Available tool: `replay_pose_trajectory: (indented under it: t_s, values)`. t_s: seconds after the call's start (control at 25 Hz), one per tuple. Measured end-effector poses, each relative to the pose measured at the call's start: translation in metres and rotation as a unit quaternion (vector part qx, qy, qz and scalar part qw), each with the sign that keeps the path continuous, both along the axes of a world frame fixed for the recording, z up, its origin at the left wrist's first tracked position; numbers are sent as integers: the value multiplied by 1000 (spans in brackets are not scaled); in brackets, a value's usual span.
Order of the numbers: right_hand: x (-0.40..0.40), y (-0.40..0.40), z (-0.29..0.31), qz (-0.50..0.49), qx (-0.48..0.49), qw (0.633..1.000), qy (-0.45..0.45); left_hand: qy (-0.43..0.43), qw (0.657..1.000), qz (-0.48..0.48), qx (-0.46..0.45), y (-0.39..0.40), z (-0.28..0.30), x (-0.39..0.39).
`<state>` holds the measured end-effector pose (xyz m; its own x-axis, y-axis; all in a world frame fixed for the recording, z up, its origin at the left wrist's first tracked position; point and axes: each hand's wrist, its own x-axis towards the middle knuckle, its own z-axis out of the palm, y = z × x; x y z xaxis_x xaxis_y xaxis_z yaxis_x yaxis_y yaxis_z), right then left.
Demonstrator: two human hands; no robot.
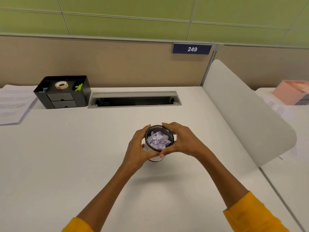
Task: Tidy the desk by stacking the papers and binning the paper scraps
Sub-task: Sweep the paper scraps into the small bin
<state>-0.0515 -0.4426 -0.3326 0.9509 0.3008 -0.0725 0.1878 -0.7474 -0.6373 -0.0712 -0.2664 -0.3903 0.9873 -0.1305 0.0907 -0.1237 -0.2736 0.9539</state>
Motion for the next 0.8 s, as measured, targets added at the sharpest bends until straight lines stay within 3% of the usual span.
replay_pose_trajectory:
  t_s: [0.32,0.8]
  values:
    - [38,-30,-6,-67,2,998,-18,30,989,-72,129,-15,7,50]
    - [156,-95,-39,-332,41,942,-36,-18,995,-10,93,-7,-1,83]
